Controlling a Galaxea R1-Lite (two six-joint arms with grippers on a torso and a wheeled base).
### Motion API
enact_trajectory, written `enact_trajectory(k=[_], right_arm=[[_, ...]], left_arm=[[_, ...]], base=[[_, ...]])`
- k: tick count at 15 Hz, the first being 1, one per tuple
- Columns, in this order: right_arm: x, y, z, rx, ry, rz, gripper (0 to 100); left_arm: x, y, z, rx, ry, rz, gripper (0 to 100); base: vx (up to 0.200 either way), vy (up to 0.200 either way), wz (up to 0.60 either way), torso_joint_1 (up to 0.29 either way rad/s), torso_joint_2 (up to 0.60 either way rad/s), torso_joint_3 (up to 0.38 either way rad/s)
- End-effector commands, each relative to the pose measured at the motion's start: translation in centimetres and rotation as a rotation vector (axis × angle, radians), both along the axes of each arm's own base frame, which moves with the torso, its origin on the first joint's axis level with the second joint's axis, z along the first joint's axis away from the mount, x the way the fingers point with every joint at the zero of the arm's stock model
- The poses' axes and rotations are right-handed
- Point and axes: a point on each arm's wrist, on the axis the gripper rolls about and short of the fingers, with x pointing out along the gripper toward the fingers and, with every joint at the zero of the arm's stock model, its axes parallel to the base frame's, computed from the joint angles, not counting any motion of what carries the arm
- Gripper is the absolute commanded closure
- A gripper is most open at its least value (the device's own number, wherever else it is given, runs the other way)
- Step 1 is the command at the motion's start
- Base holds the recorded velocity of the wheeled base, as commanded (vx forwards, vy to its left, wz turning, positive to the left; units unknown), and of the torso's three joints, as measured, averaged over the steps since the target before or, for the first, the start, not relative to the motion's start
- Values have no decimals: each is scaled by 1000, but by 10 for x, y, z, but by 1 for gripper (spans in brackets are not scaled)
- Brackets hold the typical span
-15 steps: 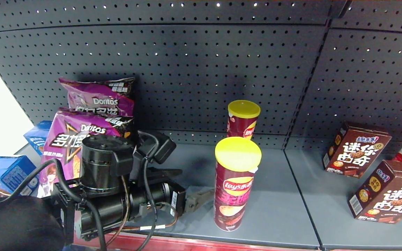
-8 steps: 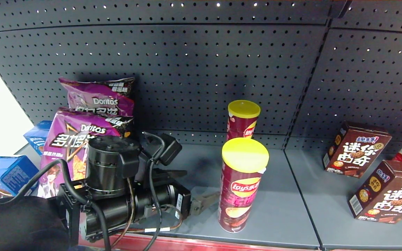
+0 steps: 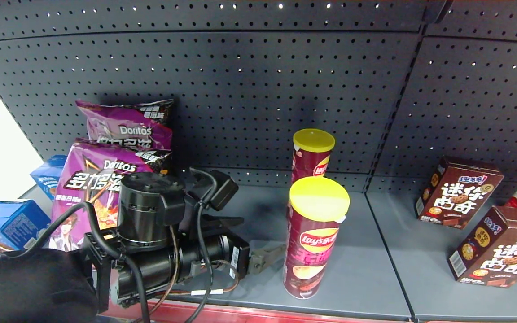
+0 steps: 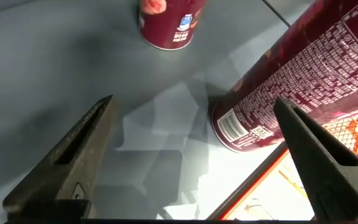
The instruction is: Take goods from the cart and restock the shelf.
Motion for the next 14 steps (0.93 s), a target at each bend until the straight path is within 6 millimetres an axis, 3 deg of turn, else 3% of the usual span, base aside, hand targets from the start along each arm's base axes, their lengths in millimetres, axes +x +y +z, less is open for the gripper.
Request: enact_trajectory(k=[1,14], right_arm=[[0,0,0,0,1,0,0],[0,0,0,0,1,0,0]], left_arm=[[3,-2,0,-2,-3,1,0],[10,-8,-1,10,-16,-11,0]], base=[[0,0,0,0,0,0],[0,0,0,0,0,0]])
